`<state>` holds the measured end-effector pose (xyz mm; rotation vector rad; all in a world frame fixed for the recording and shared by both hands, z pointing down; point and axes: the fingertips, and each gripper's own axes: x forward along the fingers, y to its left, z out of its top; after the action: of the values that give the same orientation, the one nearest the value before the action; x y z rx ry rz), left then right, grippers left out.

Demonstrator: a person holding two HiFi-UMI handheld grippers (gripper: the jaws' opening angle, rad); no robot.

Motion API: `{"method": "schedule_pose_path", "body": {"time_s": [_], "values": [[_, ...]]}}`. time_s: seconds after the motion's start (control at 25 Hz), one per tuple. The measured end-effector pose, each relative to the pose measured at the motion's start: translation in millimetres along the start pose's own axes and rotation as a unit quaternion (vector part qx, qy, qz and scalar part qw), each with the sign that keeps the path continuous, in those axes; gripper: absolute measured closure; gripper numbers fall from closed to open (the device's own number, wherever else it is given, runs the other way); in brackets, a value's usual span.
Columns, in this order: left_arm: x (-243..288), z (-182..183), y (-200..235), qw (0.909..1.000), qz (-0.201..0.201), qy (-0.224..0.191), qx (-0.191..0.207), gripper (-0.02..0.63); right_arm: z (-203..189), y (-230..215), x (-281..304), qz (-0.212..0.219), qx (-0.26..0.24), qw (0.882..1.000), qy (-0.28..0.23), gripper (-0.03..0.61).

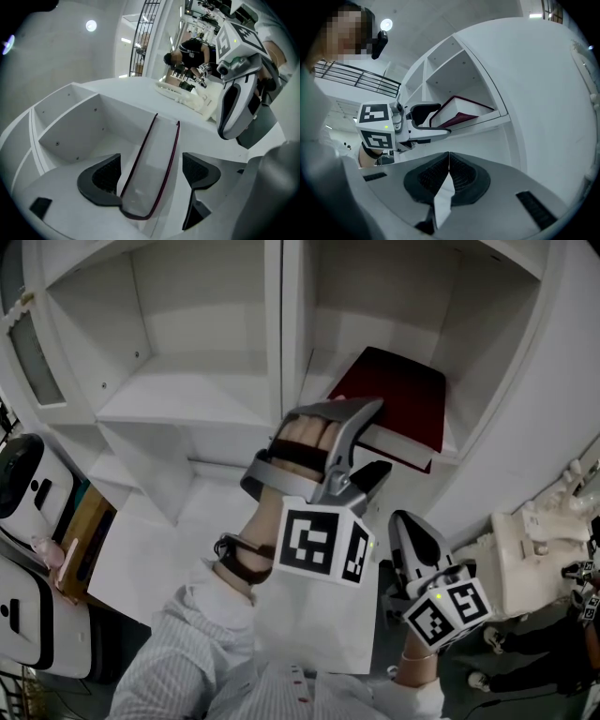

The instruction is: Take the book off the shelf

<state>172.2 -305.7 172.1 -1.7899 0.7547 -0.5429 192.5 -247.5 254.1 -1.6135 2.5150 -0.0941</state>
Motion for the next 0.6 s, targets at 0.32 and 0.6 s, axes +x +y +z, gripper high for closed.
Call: {"method": "schedule_pose_path", "body": {"time_s": [0.32,0.6], "values": [[19,10,-8,0.9986,-0.031,-0.003,0.043,0.213,-2,-6,-2,-0.007,0.004,1.0,0.0,0.565],[27,11,-10,0.9976,-0.037,0.003,0.058,0.213,-3,-12,-3,-0.009,0.005,1.0,0.004,0.565]]}}
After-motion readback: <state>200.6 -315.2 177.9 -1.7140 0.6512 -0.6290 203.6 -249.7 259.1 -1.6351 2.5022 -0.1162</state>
